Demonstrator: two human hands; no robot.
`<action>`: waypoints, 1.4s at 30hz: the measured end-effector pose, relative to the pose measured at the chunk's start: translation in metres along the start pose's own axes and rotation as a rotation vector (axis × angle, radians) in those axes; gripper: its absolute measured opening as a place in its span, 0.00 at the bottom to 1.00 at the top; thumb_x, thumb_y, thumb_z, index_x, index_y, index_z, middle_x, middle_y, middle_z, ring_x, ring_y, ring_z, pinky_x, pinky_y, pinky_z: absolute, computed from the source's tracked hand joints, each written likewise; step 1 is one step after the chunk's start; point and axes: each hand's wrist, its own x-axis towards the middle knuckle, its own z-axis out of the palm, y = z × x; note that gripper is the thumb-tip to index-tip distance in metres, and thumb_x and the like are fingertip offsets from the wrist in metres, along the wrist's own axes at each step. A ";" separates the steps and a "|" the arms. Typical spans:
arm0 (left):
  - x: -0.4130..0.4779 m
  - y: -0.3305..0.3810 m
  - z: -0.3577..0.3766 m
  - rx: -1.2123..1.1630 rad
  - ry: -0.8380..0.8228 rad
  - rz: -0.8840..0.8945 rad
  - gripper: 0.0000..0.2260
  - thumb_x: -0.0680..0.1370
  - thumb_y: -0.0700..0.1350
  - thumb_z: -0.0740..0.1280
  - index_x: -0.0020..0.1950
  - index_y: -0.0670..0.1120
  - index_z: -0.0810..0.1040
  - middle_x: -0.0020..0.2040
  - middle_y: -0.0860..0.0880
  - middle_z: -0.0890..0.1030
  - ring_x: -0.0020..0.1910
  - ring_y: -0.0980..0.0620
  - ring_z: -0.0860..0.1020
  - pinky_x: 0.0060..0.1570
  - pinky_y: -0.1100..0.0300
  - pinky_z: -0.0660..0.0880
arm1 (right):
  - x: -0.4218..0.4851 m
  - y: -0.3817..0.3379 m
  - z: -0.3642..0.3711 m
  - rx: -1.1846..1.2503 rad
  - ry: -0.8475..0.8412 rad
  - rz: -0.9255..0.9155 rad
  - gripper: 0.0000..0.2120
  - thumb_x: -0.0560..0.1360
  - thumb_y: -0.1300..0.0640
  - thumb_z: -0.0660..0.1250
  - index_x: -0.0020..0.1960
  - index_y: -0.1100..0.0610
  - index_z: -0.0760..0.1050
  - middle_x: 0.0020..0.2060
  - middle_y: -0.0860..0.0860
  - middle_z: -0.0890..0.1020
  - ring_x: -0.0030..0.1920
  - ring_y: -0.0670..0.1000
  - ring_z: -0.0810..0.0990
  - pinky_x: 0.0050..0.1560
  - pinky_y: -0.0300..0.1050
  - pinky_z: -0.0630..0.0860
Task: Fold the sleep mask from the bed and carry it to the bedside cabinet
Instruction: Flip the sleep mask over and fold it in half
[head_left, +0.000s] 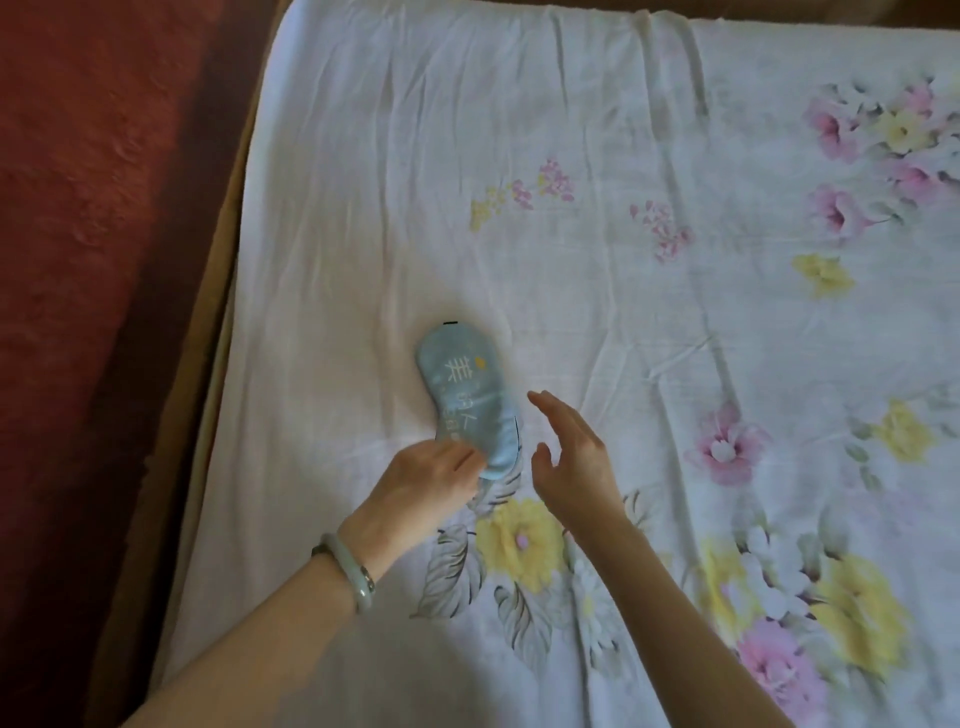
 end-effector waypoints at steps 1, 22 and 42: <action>-0.014 0.011 0.000 -0.030 -0.016 0.008 0.09 0.60 0.33 0.75 0.34 0.43 0.79 0.28 0.49 0.77 0.24 0.50 0.74 0.22 0.61 0.71 | -0.011 0.000 -0.001 -0.026 -0.031 -0.004 0.30 0.70 0.73 0.58 0.69 0.55 0.68 0.69 0.55 0.72 0.69 0.53 0.69 0.66 0.45 0.69; -0.115 0.117 -0.085 -0.339 0.080 -0.108 0.09 0.73 0.34 0.63 0.46 0.37 0.84 0.45 0.44 0.85 0.42 0.46 0.84 0.43 0.55 0.79 | -0.129 0.013 0.014 -0.140 -0.517 -0.054 0.22 0.72 0.57 0.71 0.66 0.51 0.73 0.71 0.53 0.68 0.71 0.54 0.62 0.68 0.44 0.58; -0.146 0.095 0.010 -0.738 -0.027 -1.309 0.07 0.77 0.37 0.62 0.47 0.49 0.75 0.41 0.52 0.79 0.45 0.46 0.79 0.38 0.65 0.73 | -0.119 0.035 0.016 0.019 -0.182 0.388 0.08 0.73 0.60 0.65 0.52 0.57 0.78 0.45 0.51 0.82 0.50 0.54 0.79 0.50 0.45 0.74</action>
